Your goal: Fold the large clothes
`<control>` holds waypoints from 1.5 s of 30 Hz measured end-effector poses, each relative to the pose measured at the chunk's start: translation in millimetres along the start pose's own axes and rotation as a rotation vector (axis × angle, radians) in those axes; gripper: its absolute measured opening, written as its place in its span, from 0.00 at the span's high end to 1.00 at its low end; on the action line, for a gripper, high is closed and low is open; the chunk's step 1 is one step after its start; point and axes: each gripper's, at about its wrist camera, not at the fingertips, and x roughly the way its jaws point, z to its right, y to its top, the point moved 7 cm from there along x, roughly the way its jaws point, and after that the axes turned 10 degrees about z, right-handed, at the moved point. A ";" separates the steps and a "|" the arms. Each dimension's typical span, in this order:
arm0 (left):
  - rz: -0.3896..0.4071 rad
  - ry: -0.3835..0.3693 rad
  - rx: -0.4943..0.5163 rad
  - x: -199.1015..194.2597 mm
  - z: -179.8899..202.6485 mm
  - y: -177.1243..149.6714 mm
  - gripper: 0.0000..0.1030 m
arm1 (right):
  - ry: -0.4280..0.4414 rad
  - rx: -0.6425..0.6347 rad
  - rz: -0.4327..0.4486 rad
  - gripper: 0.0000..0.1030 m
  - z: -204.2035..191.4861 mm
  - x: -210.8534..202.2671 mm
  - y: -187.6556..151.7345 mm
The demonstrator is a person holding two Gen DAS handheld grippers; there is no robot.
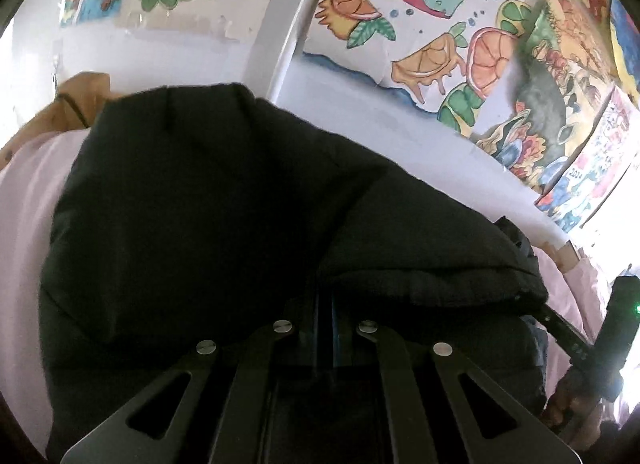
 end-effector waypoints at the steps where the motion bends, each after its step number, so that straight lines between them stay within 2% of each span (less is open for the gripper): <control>1: 0.001 -0.003 0.005 0.7 -0.4 -1.0 0.97 | 0.001 0.000 0.002 0.89 -1.1 -2.6 1.6; 4: 0.006 -0.021 0.020 1.4 -2.0 -2.3 0.98 | 0.005 -0.002 0.028 0.88 -5.8 -17.0 18.2; 5: 0.008 -0.032 0.015 1.1 -3.2 -2.8 0.98 | 0.012 -0.001 0.063 0.87 -7.3 -24.4 29.1; 8: 0.007 -0.046 0.006 3.1 -4.9 -4.6 0.98 | 0.028 0.015 0.155 0.77 -11.6 -30.7 60.7; 10: 0.003 -0.050 0.007 3.0 -4.5 -4.9 0.98 | 0.054 0.024 0.111 0.77 -19.6 -10.1 72.4; 12: 0.008 -0.070 -0.005 0.2 -3.6 -2.7 0.97 | 0.064 0.004 0.015 0.77 -29.4 18.0 65.3; 14: 0.008 -0.086 -0.025 -6.5 -2.9 0.6 0.94 | 0.059 -0.026 -0.094 0.77 -36.7 43.0 40.3; 16: 0.020 -0.054 -0.031 -20.5 -4.2 4.2 0.89 | 0.041 -0.053 -0.093 0.77 -37.1 46.2 24.2; 19: 0.072 -0.048 0.000 -39.5 1.0 8.2 0.63 | 0.055 -0.044 -0.071 0.77 -32.5 42.4 7.1; 20: 0.096 -0.054 0.009 -45.3 4.5 10.5 0.58 | 0.061 -0.037 -0.071 0.77 -30.6 42.2 3.2; 25: 0.198 -0.116 -0.036 -62.5 25.8 30.5 0.57 | 0.063 -0.040 -0.071 0.77 -26.7 42.8 -8.0; 27: 0.227 -0.109 -0.043 -64.6 34.3 40.6 0.51 | 0.057 -0.058 -0.069 0.77 -28.7 43.9 -8.4; 30: 0.210 -0.069 0.051 -48.5 49.2 45.5 0.46 | 0.060 -0.055 -0.062 0.77 -27.7 43.4 -8.3; 32: 0.149 0.024 0.137 -19.9 54.2 40.5 0.46 | 0.059 -0.056 -0.056 0.77 -26.2 42.6 -10.4; 34: 0.058 0.158 0.238 21.1 49.8 26.7 0.46 | 0.055 -0.067 -0.049 0.77 -27.1 42.7 -12.2; 35: 0.035 0.188 0.252 32.9 44.9 20.8 0.44 | 0.054 -0.071 -0.044 0.77 -27.2 42.9 -12.7; 37: 0.023 0.185 0.226 51.9 30.3 9.3 0.44 | 0.058 -0.073 -0.052 0.78 -26.7 47.0 -15.0; 41: 0.075 0.100 0.151 66.2 6.3 -1.0 0.42 | 0.067 -0.071 -0.048 0.78 -24.7 59.6 -27.0; 45: 0.099 0.125 0.180 84.0 -0.8 -12.2 0.42 | 0.050 -0.100 -0.069 0.78 -25.3 79.1 -42.2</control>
